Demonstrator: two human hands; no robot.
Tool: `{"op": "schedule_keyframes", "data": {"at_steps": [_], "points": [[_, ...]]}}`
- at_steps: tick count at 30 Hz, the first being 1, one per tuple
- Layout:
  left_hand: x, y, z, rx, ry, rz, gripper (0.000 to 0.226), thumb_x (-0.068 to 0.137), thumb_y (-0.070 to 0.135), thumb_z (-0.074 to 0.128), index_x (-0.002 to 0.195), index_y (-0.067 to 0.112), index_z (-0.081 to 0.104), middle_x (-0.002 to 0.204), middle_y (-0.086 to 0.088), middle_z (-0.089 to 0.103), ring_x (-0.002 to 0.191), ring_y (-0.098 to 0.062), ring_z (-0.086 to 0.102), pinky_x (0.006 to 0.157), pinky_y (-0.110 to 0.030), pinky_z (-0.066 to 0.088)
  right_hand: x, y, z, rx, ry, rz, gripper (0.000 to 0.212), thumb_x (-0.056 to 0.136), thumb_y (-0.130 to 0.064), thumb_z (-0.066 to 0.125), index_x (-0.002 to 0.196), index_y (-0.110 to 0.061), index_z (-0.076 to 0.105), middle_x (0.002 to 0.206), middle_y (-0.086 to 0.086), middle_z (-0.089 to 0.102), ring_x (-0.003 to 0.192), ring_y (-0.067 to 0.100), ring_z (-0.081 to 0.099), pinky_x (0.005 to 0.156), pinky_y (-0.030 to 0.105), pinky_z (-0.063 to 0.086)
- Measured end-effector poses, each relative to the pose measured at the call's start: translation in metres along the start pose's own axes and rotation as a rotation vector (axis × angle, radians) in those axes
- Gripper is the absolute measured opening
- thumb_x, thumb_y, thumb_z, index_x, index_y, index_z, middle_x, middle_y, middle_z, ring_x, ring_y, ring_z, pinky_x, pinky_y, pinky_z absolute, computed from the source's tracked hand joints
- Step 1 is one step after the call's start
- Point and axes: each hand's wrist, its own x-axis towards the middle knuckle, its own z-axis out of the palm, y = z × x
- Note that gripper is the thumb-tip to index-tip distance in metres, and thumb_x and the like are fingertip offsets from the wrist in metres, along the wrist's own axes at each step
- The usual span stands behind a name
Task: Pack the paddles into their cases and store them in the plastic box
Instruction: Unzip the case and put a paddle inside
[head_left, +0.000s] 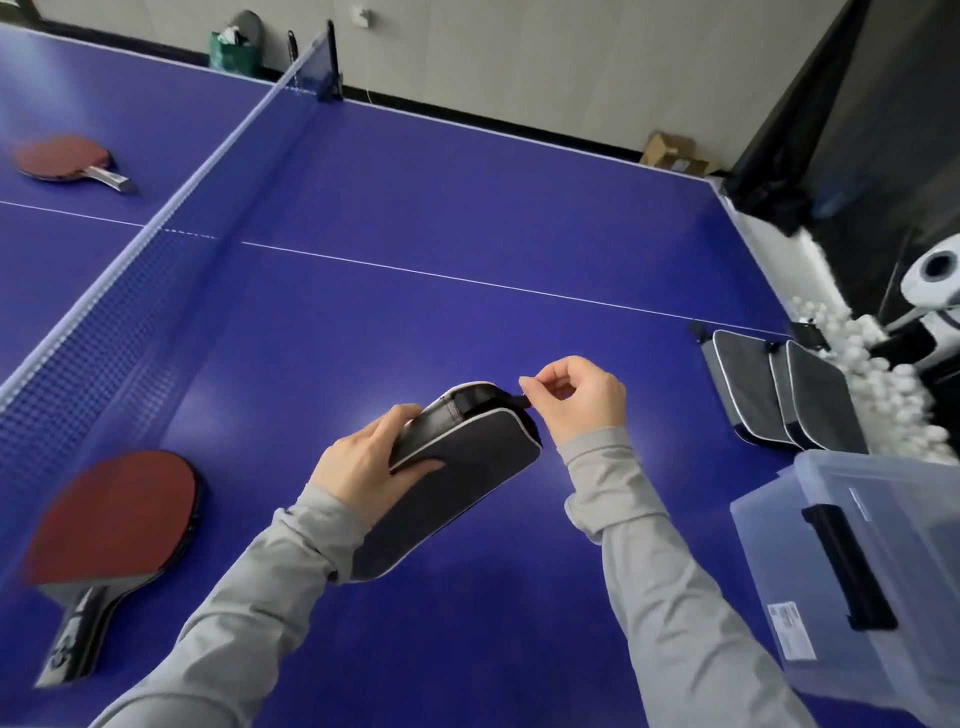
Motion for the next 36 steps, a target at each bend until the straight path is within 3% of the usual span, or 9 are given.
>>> {"op": "schedule_keyframes", "data": {"at_steps": [2,5,7,11,16,26,28,32,36], "points": [[-0.002,0.000,-0.007,-0.047,0.018,-0.016,0.048,0.074,0.041,0.074,0.114,0.022,0.053,0.088,0.015,0.062,0.081,-0.020,0.064,0.072,-0.029,0.049,0.002,0.006,-0.002,0.009,0.004,0.029,0.019,0.073,-0.021,0.076,0.066,-0.018,0.059,0.058,-0.012,0.057,0.054,-0.001,0.052,0.065,0.020,0.044],[-0.005,-0.001,-0.017,-0.173,0.100,-0.058,0.045,0.069,0.034,0.080,0.104,0.031,0.053,0.078,0.023,0.060,0.074,0.001,0.059,0.069,-0.006,0.040,0.005,0.018,-0.007,0.011,0.016,0.079,0.018,0.073,-0.021,0.076,0.066,-0.017,0.060,0.059,-0.010,0.059,0.056,0.009,0.057,0.066,0.023,0.046],[-0.006,-0.002,-0.024,-0.278,0.168,-0.087,0.047,0.065,0.027,0.084,0.099,0.035,0.052,0.078,0.027,0.062,0.075,0.011,0.057,0.068,0.002,0.037,0.005,0.027,-0.010,0.039,0.045,0.122,0.018,0.073,-0.020,0.076,0.064,-0.018,0.060,0.058,-0.011,0.060,0.054,0.002,0.057,0.061,0.017,0.044],[-0.004,-0.002,-0.030,-0.371,0.217,-0.125,0.048,0.062,0.023,0.086,0.090,0.042,0.053,0.084,0.032,0.062,0.073,0.012,0.057,0.068,0.002,0.038,0.000,0.039,-0.011,0.069,0.064,0.180,0.022,0.071,-0.022,0.077,0.061,-0.024,0.057,0.056,-0.018,0.058,0.049,-0.005,0.055,0.049,0.001,0.038],[0.001,0.001,-0.025,-0.539,0.237,-0.198,0.044,0.065,0.015,0.084,0.086,0.040,0.054,0.075,0.024,0.069,0.063,0.007,0.059,0.062,-0.005,0.045,-0.008,0.051,-0.009,0.167,0.060,0.187,0.022,0.072,-0.018,0.076,0.070,-0.026,0.056,0.058,-0.012,0.062,0.051,0.000,0.055,0.057,0.016,0.042],[0.008,0.001,-0.017,-0.775,0.168,-0.424,0.025,0.074,0.014,0.077,0.086,0.025,0.058,0.060,0.012,0.069,0.051,0.000,0.062,0.050,-0.012,0.049,-0.008,0.060,-0.023,0.119,0.003,-0.120,0.009,0.075,-0.005,0.073,0.074,-0.013,0.070,0.063,-0.011,0.063,0.060,-0.009,0.057,0.060,-0.001,0.039],[0.008,0.002,-0.016,-0.785,0.146,-0.447,0.024,0.074,0.016,0.077,0.087,0.025,0.059,0.060,0.009,0.069,0.052,-0.002,0.063,0.050,-0.013,0.050,-0.005,0.060,-0.026,0.027,0.047,-0.244,0.007,0.072,0.000,0.073,0.073,-0.007,0.070,0.062,-0.003,0.065,0.057,-0.003,0.056,0.061,0.003,0.042],[0.010,0.003,-0.014,-0.779,0.141,-0.481,0.023,0.073,0.019,0.077,0.087,0.025,0.060,0.060,0.006,0.069,0.054,-0.004,0.064,0.051,-0.014,0.051,-0.002,0.062,-0.030,-0.141,0.134,-0.511,0.010,0.067,0.009,0.071,0.068,-0.001,0.067,0.059,0.007,0.066,0.049,0.022,0.058,0.053,0.028,0.051],[0.012,0.002,-0.011,-0.792,0.148,-0.527,0.023,0.074,0.023,0.077,0.091,0.022,0.061,0.067,0.004,0.070,0.056,-0.006,0.066,0.053,-0.016,0.053,-0.003,0.064,-0.031,-0.186,0.128,-0.598,0.014,0.064,0.012,0.070,0.065,0.000,0.064,0.056,0.007,0.063,0.048,0.025,0.058,0.050,0.030,0.051]]}}
